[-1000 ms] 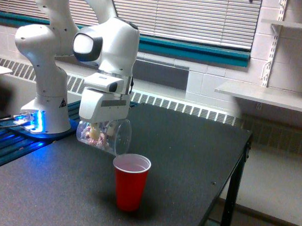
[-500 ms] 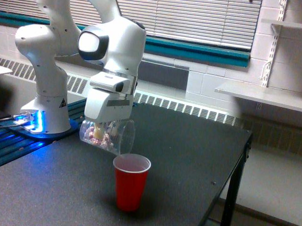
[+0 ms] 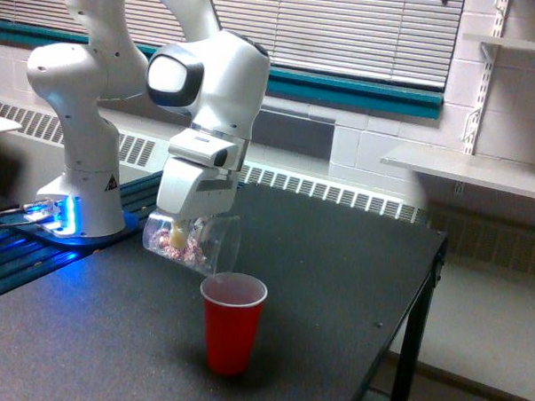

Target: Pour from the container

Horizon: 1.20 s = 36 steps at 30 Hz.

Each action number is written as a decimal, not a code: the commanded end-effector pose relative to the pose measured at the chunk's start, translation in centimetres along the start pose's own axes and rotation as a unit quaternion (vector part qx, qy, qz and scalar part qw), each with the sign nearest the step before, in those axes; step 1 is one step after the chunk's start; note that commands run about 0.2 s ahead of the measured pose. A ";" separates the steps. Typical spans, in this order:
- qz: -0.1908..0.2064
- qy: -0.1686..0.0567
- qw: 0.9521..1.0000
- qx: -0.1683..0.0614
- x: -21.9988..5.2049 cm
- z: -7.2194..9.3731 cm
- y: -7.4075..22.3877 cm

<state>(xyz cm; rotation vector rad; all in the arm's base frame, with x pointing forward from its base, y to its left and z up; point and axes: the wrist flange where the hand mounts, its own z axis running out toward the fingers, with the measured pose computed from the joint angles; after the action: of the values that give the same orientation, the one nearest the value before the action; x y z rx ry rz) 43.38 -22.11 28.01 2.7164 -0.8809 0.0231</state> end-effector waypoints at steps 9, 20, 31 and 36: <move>-0.026 -0.013 0.999 -0.022 0.2 -0.3 -0.3; -0.026 -0.020 0.999 -0.031 0.3 -0.4 -0.1; -0.029 -0.024 0.999 -0.036 0.7 -0.5 -0.5; -0.036 -0.029 0.998 -0.038 0.6 -0.4 -0.8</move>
<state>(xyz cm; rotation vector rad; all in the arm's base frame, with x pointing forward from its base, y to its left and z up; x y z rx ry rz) 43.84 -22.38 28.30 2.6807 -0.8336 -0.0871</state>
